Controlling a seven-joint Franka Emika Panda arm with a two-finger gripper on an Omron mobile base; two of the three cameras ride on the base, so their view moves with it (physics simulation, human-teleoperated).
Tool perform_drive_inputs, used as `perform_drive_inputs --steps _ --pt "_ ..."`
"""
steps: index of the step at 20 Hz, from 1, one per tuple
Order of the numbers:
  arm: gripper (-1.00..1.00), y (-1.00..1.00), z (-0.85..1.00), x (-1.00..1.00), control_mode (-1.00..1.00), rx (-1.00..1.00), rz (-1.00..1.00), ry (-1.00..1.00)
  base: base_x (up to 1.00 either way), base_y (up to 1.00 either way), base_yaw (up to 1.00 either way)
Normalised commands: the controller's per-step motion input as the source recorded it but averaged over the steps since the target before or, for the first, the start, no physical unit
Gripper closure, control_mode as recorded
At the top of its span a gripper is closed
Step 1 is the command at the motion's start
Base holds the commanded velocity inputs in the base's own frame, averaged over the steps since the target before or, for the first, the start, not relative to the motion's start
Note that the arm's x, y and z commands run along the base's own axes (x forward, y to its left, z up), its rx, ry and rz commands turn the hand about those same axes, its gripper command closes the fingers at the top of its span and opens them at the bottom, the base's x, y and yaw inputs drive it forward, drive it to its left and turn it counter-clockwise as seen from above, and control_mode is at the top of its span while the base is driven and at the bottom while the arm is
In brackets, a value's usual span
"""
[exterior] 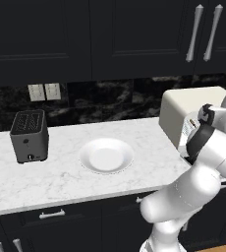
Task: Pick up the kebab skewer and baguette bread, and place them inside the toaster oven. Close the toaster oven door and start by setting the timer.
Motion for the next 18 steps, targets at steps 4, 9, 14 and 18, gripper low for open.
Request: perform_drive_inputs --steps 4,9,14,18 --pt "-1.0 -0.02 -0.24 -0.13 -1.0 0.01 -0.02 0.0 0.0 0.0 0.0" --pt "-1.0 0.0 -0.06 -0.07 -1.0 0.01 -0.02 -0.04 0.0 0.0 0.0" --pt "-1.0 0.0 0.05 -0.01 -1.0 0.02 -0.03 -0.1 0.0 0.0 0.0" --pt "-1.0 0.0 0.13 -0.11 -1.0 0.03 -0.02 -0.07 0.0 0.0 0.0"
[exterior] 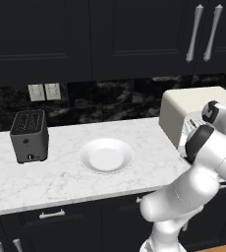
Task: Pick up the kebab skewer and baguette bread, and place them inside the toaster oven. Close the toaster oven door and start by setting the timer.
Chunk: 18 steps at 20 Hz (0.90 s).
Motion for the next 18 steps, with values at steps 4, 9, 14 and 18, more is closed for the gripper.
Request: perform_drive_inputs --steps 4,9,14,18 --pt "-1.0 0.0 0.22 -0.49 -1.0 0.03 -0.03 -0.06 0.0 0.0 0.0" --pt "-1.0 0.0 0.07 -0.88 -1.0 0.0 -0.17 -0.01 0.0 0.0 0.0" --pt "-1.0 0.04 -0.06 -0.66 -1.0 0.0 -0.25 0.01 0.0 0.0 0.0" --pt "-1.0 0.26 -0.17 -0.27 -1.0 0.0 -0.28 0.04 0.0 0.0 0.0"
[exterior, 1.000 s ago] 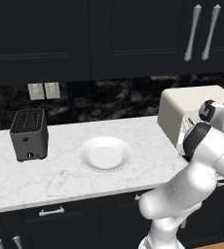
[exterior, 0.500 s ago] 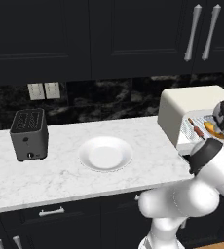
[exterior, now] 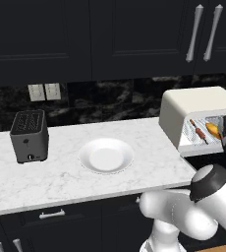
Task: Pick up the kebab skewer and baguette bread, and place them inside the toaster oven. Close the toaster oven door and start by setting the timer.
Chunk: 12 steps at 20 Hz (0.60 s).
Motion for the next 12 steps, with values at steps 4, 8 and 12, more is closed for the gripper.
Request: perform_drive_inputs --steps 4,8,12 --pt "-1.0 0.14 -0.01 0.0 -1.0 0.02 -0.09 0.13 0.0 0.0 0.0" --pt "-1.0 0.0 -0.02 0.0 -1.0 0.01 0.0 0.21 0.0 0.0 0.0" --pt "-1.0 0.0 -0.14 0.01 -1.0 0.02 0.0 0.16 0.0 0.0 0.0"
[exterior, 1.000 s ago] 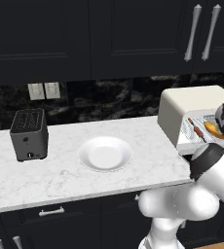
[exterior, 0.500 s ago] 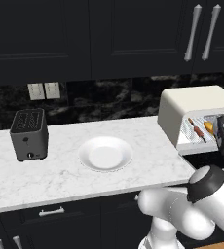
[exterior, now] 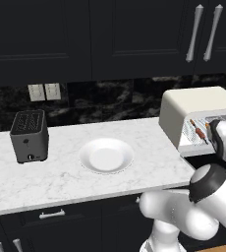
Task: Pick up the kebab skewer and baguette bread, and place them inside the toaster oven. Close the toaster oven door and start by setting the timer.
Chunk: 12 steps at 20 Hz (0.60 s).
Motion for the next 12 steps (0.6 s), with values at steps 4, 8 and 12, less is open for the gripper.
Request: perform_drive_inputs --steps 4,8,12 --pt "-1.0 0.0 -0.1 0.1 -1.0 0.09 0.02 0.03 0.0 0.0 0.0" --pt "-1.0 0.0 -0.15 0.0 -1.0 0.18 0.0 0.0 0.0 0.0 0.0" --pt "-1.0 0.0 -0.2 0.04 -1.0 0.16 0.0 -0.02 0.0 0.0 0.0"
